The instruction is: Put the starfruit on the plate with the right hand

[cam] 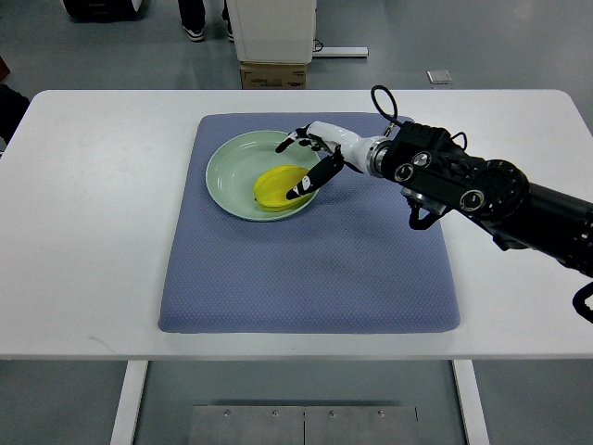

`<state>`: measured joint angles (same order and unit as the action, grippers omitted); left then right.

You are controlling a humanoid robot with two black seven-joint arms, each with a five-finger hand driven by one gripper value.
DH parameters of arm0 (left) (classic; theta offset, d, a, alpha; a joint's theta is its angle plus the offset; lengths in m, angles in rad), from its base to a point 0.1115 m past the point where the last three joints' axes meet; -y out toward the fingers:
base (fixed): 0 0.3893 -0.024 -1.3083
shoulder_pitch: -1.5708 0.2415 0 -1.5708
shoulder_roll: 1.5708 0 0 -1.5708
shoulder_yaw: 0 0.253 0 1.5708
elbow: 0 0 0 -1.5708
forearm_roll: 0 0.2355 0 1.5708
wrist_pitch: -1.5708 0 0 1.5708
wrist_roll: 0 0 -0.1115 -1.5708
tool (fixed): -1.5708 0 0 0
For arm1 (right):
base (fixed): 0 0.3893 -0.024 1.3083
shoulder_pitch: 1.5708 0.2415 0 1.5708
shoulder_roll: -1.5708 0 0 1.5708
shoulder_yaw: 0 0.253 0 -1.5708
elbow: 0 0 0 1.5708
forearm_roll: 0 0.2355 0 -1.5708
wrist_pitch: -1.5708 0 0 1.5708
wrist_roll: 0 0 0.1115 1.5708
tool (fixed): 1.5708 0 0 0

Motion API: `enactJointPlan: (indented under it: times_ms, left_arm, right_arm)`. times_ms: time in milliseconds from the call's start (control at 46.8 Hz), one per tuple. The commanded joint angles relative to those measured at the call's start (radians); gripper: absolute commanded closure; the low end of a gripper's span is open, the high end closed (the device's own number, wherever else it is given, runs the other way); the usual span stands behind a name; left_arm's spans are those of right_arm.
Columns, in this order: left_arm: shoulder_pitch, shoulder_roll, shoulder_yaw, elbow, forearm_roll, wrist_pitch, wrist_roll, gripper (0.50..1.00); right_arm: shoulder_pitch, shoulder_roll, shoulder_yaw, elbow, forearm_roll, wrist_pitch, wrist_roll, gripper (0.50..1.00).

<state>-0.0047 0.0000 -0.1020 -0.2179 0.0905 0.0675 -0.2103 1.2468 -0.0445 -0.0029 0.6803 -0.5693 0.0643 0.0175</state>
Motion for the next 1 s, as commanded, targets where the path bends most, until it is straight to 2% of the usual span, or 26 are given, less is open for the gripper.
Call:
enactJointPlan:
  times_ms: [0, 278, 470, 577, 811, 982]
  left_arm:
    - [0.000, 0.000, -0.001, 0.000, 0.000, 0.000, 0.000, 0.500]
    - [0.000, 0.000, -0.001, 0.000, 0.000, 0.000, 0.000, 0.500]
    - [0.000, 0.000, -0.001, 0.000, 0.000, 0.000, 0.000, 0.500]
    - [0.000, 0.000, -0.001, 0.000, 0.000, 0.000, 0.000, 0.500]
    - [0.000, 0.000, 0.001, 0.000, 0.000, 0.000, 0.000, 0.500]
    - [0.000, 0.000, -0.001, 0.000, 0.000, 0.000, 0.000, 0.500]
  right_arm:
    - [-0.001, -0.032, 0.026, 0.005, 0.002, 0.005, -0.002, 0.500]
    - [-0.009, -0.143, 0.083, 0.008, 0.129, 0.005, -0.010, 0.500]
    - [-0.058, -0.175, 0.179, -0.008, 0.193, -0.018, -0.017, 0.500]
    - [-0.105, -0.176, 0.260, -0.024, 0.197, -0.058, -0.037, 0.500]
    - [-0.175, -0.176, 0.405, -0.070, 0.290, -0.124, -0.036, 0.500]
    - [-0.191, -0.178, 0.463, -0.077, 0.351, -0.207, -0.030, 0.500]
